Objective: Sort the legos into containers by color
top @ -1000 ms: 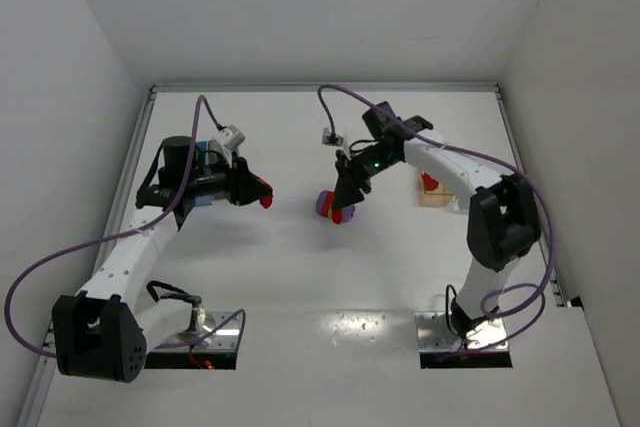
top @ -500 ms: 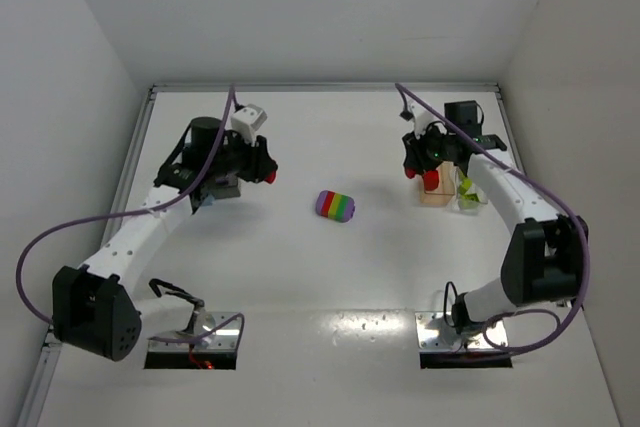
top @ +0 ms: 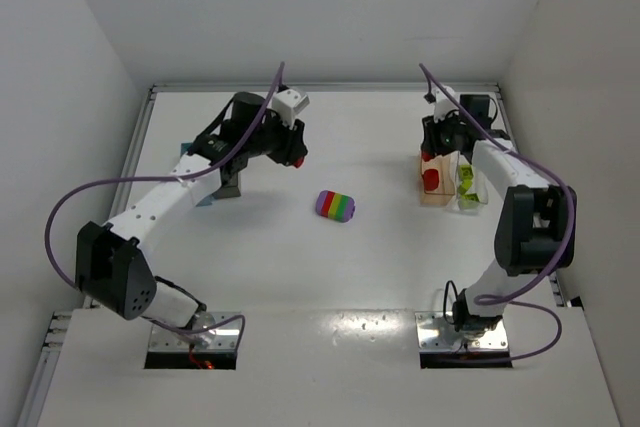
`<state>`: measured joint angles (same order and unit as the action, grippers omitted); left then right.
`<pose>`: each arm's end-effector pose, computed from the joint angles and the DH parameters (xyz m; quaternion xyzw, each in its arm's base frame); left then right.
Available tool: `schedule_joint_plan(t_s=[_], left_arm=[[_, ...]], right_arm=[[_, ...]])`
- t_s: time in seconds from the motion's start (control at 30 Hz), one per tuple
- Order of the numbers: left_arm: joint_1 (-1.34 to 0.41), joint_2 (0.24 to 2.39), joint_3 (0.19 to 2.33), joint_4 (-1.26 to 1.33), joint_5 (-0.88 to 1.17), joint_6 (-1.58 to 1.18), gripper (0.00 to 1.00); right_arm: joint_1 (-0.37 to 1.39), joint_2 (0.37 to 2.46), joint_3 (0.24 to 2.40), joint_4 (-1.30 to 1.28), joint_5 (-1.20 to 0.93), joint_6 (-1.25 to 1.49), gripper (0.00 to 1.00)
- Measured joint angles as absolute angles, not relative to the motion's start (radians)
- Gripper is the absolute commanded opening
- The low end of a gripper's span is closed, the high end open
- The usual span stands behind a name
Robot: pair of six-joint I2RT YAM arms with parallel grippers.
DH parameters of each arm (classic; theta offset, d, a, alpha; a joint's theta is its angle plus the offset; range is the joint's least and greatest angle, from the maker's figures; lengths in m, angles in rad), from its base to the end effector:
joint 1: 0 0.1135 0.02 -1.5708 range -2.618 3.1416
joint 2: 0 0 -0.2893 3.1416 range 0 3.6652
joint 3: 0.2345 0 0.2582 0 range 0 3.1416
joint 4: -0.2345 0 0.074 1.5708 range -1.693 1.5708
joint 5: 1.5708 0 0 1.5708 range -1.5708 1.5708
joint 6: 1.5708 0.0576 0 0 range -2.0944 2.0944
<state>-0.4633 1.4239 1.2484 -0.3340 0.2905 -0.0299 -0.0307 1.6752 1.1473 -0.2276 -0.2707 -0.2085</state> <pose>0.3041 -0.1704 0.3519 0.2550 0.8177 -0.2433 0.4551 0.3919 0.0034 0.2378 -0.1340 0.9013 0.0761 0.4048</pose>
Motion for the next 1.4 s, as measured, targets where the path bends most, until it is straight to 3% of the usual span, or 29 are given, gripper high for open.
schedule_joint_plan(t_s=[0.27,0.37,0.4,0.73,1.0,1.4], left_arm=[[-0.480,1.483,1.265,-0.335,0.290,-0.039,0.02],[-0.484,1.496,1.279,-0.334,0.289,-0.043,0.03],[-0.489,1.500,1.284,-0.332,0.289,-0.044,0.03],[-0.545,1.577,1.389,-0.298,0.329,-0.058,0.05],[-0.609,1.692,1.433,-0.208,0.382,-0.104,0.05],[-0.777,2.079,1.782,-0.044,0.418,-0.199,0.05]], right_arm=[[-0.063,1.704,1.146,-0.128,-0.243,-0.203,0.05],[-0.072,1.731,1.144,-0.104,-0.242,-0.198,0.20],[-0.076,1.741,1.144,-0.102,-0.243,-0.196,0.30],[-0.102,1.777,1.131,-0.076,-0.282,-0.125,0.71],[-0.121,1.558,1.128,-0.102,-0.376,0.001,0.74],[-0.197,1.088,1.093,-0.204,-0.208,0.026,0.79]])
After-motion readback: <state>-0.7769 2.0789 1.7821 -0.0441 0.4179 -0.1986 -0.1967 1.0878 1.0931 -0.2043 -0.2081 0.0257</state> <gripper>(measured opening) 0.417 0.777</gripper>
